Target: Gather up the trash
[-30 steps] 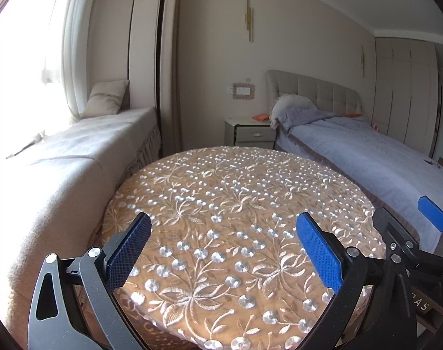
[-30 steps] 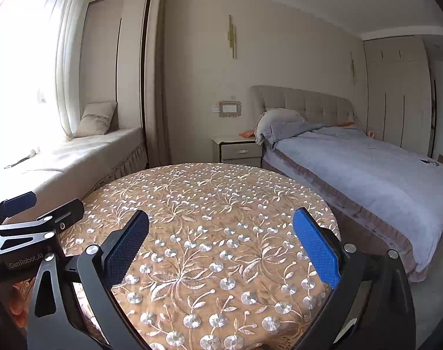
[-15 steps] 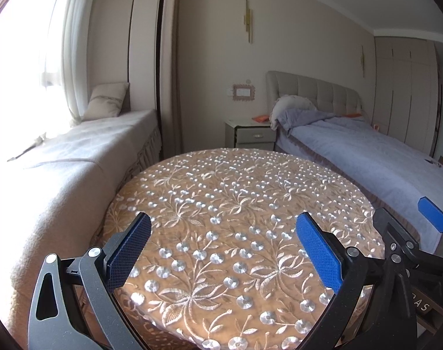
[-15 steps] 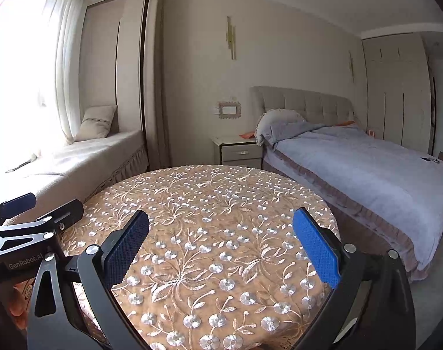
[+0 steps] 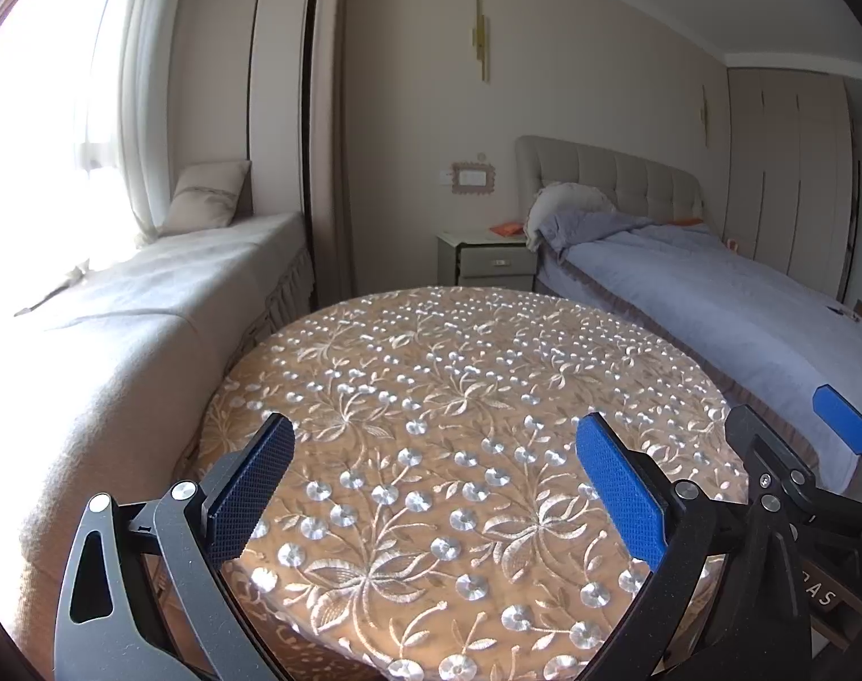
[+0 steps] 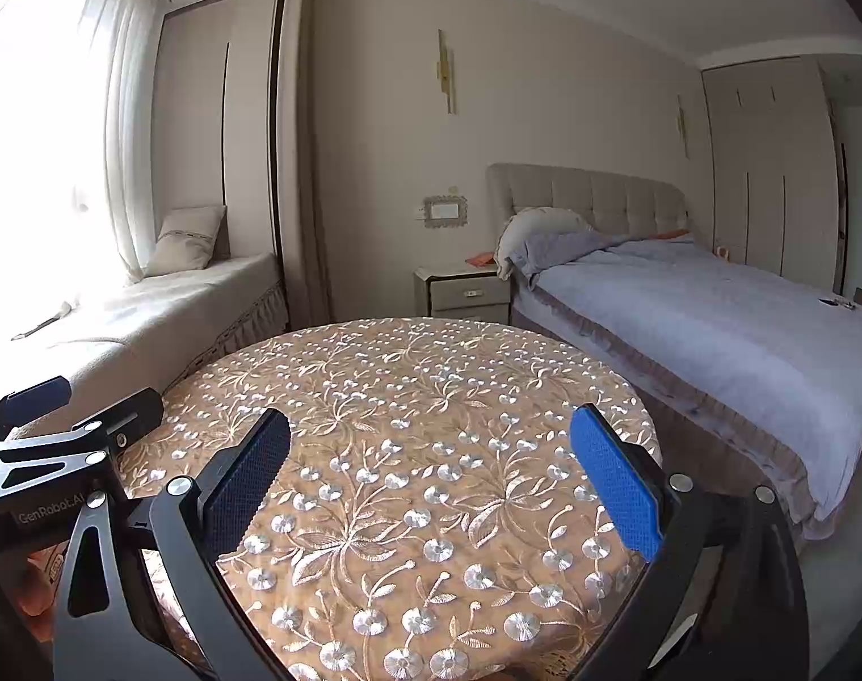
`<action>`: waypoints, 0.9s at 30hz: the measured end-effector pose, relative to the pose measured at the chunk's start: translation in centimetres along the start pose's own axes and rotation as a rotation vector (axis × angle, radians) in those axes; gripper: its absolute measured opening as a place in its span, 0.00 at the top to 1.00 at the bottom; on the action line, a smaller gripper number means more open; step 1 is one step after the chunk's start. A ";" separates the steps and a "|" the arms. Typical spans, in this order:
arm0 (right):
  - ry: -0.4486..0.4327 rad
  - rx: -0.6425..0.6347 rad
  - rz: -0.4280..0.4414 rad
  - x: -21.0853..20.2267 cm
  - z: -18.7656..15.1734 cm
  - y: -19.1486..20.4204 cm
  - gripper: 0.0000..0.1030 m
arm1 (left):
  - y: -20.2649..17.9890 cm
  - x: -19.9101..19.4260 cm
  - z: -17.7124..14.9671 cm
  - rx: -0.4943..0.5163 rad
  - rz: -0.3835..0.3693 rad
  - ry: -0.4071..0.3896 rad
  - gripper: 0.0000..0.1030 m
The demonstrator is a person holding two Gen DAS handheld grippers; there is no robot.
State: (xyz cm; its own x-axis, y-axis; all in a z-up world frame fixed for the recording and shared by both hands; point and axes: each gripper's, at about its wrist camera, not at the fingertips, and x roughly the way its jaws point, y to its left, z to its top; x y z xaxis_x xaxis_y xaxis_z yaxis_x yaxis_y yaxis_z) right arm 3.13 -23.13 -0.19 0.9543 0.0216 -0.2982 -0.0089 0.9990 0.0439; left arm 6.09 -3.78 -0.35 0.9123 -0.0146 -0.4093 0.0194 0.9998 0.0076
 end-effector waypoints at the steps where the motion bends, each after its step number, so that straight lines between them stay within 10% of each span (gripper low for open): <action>1: 0.001 0.000 0.001 0.0 0.0 0.0 0.05 | -0.1 0.0 0.0 0.000 0.001 0.002 0.05; 27: 0.004 0.009 0.009 0.1 0.0 0.0 0.05 | -0.4 -0.5 0.0 -0.009 0.037 -0.005 0.05</action>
State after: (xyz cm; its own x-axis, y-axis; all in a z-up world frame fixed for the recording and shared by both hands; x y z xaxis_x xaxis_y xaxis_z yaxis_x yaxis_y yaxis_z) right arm 3.20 -23.10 -0.18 0.9531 0.0307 -0.3012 -0.0146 0.9984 0.0554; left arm 5.62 -4.21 -0.16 0.9142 0.0222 -0.4046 -0.0178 0.9997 0.0146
